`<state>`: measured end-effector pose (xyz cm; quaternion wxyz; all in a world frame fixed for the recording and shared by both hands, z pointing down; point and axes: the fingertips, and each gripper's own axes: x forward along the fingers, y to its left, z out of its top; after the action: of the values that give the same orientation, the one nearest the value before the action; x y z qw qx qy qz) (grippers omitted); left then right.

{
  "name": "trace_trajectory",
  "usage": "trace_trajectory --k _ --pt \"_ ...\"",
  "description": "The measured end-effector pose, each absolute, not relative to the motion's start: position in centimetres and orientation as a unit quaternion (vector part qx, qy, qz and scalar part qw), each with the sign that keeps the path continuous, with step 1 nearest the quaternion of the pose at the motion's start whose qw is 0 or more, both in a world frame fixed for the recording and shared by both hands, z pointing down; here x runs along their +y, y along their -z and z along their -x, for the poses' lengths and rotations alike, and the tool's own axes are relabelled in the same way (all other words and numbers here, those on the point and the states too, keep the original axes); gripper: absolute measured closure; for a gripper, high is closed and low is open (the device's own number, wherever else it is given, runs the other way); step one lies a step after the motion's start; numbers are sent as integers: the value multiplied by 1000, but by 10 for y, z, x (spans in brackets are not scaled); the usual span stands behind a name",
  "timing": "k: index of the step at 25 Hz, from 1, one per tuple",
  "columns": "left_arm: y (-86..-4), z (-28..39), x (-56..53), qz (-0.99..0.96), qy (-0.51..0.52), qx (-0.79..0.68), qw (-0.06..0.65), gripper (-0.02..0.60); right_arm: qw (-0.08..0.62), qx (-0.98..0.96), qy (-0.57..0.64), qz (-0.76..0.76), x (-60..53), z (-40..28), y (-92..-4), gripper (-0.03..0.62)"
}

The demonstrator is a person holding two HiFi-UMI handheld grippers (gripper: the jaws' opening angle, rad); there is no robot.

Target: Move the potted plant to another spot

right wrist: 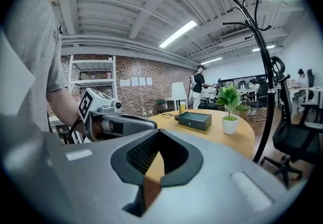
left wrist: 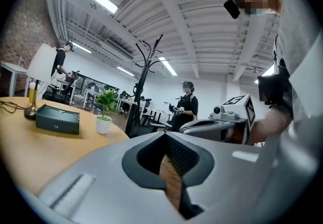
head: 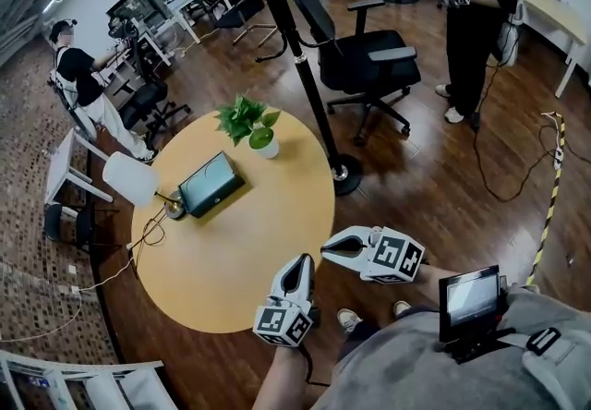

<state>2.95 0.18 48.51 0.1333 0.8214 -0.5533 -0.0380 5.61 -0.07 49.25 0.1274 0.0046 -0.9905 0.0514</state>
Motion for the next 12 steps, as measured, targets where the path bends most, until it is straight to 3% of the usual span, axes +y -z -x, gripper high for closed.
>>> trace_trajectory --k 12 --pt "-496 -111 40 -791 35 -589 161 580 130 -987 -89 36 28 -137 -509 591"
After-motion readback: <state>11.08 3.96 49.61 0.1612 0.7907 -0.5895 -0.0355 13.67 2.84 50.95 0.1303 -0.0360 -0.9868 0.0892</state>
